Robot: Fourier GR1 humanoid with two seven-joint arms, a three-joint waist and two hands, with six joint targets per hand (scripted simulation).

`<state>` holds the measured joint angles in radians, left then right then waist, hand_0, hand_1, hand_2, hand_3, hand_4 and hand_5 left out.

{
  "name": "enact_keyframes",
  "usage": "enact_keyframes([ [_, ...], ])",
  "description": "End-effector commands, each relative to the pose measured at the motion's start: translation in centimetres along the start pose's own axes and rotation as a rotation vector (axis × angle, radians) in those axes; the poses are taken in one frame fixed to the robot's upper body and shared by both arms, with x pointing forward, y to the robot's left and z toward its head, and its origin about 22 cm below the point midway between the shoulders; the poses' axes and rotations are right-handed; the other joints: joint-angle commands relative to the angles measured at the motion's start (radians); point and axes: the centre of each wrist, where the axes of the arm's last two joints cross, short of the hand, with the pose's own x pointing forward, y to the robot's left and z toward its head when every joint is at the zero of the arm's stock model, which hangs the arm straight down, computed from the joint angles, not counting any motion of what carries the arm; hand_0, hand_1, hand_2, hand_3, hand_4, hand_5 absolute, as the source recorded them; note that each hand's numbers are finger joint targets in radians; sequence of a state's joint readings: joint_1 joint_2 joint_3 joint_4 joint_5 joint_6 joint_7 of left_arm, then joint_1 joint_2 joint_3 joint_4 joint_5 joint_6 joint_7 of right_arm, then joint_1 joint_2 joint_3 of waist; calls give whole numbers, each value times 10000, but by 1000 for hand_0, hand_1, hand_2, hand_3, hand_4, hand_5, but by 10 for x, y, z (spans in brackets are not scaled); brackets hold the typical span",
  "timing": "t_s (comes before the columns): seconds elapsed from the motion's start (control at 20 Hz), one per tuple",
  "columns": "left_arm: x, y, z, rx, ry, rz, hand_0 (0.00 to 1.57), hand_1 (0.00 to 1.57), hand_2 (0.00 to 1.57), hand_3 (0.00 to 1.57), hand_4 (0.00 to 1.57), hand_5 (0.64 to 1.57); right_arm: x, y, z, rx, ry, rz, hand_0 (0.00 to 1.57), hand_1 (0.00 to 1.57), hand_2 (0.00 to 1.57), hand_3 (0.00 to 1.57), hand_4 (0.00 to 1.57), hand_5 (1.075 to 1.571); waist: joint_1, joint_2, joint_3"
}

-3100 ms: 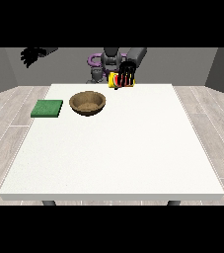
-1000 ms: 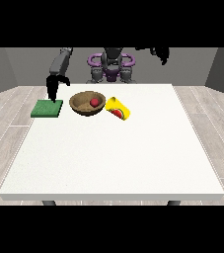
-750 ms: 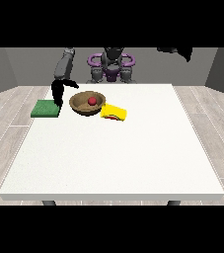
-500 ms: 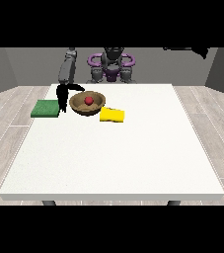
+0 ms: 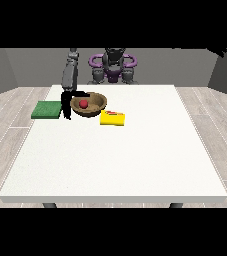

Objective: Pick the cup and pour the ball into the bowl, then pick the bowl and place it on the pad

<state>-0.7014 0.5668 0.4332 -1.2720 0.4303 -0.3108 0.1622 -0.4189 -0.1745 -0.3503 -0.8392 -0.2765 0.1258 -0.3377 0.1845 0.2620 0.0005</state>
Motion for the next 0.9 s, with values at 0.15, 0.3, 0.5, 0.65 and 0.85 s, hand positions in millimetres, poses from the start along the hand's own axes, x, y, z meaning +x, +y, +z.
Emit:
enact_keyframes([
  [0.15,8,19,12,78,-120,-130,0,0,0,0,224,1494,-19,8,-4,421,59,-502,0,0,0,0,0,1569,-224,180,4],
  [0.3,31,42,11,176,36,-125,0,0,0,0,250,1506,-37,32,4,57,1127,-722,0,0,0,0,318,1534,-37,-67,0],
  [0.5,34,28,5,29,-623,73,0,0,0,0,299,1525,-56,16,26,-1264,1807,460,1571,1571,1571,1571,1012,1430,212,511,-5],
  [0.65,44,39,9,167,-696,-60,0,0,0,0,493,1558,-48,-8,29,-1662,1634,858,1571,1571,1571,1571,1103,1463,353,691,-3],
  [0.85,35,35,7,20,-485,59,0,0,0,0,641,1570,-21,-4,2,-1970,1757,1270,1571,1571,1571,1571,1074,1491,346,314,-11],
])
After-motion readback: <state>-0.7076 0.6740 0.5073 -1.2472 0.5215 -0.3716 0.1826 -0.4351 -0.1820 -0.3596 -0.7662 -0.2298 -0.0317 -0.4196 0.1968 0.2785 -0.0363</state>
